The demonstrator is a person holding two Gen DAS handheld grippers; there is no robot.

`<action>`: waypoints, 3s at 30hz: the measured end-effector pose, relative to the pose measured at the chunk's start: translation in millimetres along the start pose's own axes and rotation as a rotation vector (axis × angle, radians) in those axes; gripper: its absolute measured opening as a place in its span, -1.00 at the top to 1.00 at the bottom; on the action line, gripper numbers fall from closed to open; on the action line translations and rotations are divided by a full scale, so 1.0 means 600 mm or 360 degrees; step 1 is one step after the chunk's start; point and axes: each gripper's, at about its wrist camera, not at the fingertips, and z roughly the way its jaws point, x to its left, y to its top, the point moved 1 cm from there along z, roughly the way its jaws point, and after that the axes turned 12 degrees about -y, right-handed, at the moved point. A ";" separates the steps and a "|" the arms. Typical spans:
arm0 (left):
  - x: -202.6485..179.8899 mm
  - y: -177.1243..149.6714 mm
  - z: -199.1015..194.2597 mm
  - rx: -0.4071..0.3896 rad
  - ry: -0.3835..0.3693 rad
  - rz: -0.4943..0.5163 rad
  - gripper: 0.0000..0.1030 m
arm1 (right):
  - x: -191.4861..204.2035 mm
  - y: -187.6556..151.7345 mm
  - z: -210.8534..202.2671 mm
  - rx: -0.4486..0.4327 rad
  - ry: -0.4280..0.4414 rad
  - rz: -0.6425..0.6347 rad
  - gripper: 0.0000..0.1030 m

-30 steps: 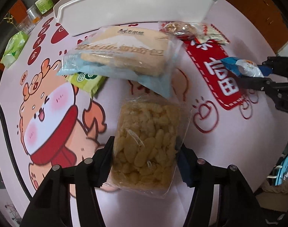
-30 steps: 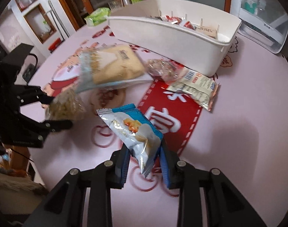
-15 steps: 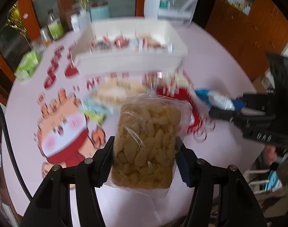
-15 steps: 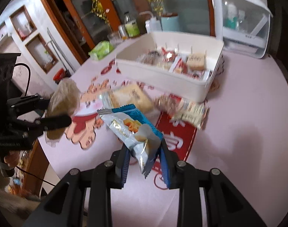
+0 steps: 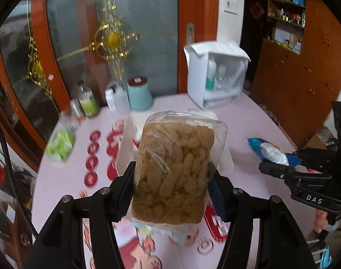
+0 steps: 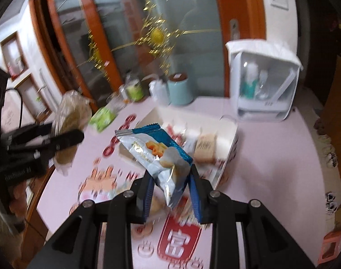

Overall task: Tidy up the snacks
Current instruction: 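Carry the cracker bag and blue-white packet over the white tray and release both, then move both tools back over the remaining snack pile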

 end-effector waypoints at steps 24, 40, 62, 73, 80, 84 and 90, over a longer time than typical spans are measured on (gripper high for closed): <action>0.145 0.088 0.272 0.0164 0.0039 -0.0239 -0.73 | 0.010 0.019 0.327 0.0469 -0.0124 0.0142 -0.22; 0.199 0.034 0.261 0.0239 0.0008 -0.0379 -0.73 | 0.037 0.008 0.263 0.0345 -0.0152 -0.0011 -0.22; 0.121 -0.068 0.105 0.0146 -0.0045 -0.0479 -0.73 | 0.088 -0.130 0.124 0.0199 -0.0042 -0.0360 -0.22; 0.137 -0.229 0.132 0.0309 -0.0105 -0.0873 -0.73 | 0.085 -0.225 0.170 0.0313 -0.0059 -0.0428 -0.22; 0.143 -0.304 0.186 0.0466 -0.0151 -0.1078 -0.73 | 0.084 -0.242 0.215 0.0376 -0.0081 -0.0460 -0.21; 0.137 -0.319 0.213 0.0518 -0.0180 -0.1113 -0.73 | 0.095 -0.244 0.237 0.0384 -0.0091 -0.0515 -0.21; 0.136 -0.329 0.251 0.0551 -0.0238 -0.1199 -0.73 | 0.103 -0.245 0.270 0.0410 -0.0106 -0.0556 -0.21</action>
